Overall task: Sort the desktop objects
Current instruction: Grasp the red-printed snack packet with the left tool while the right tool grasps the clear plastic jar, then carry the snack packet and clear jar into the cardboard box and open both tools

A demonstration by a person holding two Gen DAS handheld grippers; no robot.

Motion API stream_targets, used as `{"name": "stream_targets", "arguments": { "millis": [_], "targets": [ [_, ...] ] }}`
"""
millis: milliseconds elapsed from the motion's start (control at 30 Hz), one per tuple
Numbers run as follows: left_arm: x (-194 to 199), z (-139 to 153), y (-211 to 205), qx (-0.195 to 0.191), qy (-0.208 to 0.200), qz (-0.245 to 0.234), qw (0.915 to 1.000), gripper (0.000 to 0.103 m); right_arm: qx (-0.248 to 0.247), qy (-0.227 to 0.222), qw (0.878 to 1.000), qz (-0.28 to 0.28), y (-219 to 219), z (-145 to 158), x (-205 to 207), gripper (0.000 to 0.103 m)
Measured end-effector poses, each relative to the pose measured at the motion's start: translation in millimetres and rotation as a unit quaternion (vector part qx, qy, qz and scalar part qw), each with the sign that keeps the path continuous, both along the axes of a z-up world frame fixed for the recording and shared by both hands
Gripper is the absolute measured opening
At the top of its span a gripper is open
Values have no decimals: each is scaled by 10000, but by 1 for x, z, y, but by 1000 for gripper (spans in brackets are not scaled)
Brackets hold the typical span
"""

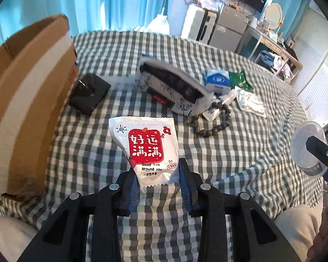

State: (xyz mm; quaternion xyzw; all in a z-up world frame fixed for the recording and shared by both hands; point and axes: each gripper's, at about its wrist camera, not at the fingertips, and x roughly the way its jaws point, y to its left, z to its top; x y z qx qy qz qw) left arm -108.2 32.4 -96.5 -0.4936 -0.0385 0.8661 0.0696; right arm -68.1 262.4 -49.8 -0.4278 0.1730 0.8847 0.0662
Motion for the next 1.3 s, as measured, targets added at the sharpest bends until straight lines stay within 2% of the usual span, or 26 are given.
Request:
{"name": "stream_targets", "arguments": {
  "millis": [300, 567, 767, 967, 1300],
  "targets": [
    [16, 45, -9, -13, 482, -83, 9988, 34, 447, 473, 9960, 605, -52, 41, 24, 94],
    [29, 82, -36, -1, 1012, 157, 9947, 34, 573, 739, 9898, 1079, -93, 64, 39, 94],
    [31, 103, -62, 92, 1260, 356, 9914, 34, 599, 905, 9831, 1477, -130, 81, 44, 93],
    [28, 117, -96, 152, 1425, 653, 9875, 34, 465, 1096, 9722, 2016, -171, 96, 41, 90],
    [14, 116, -165, 218, 1340, 1196, 9835, 34, 172, 1082, 9567, 2696, -234, 92, 13, 90]
  ]
}}
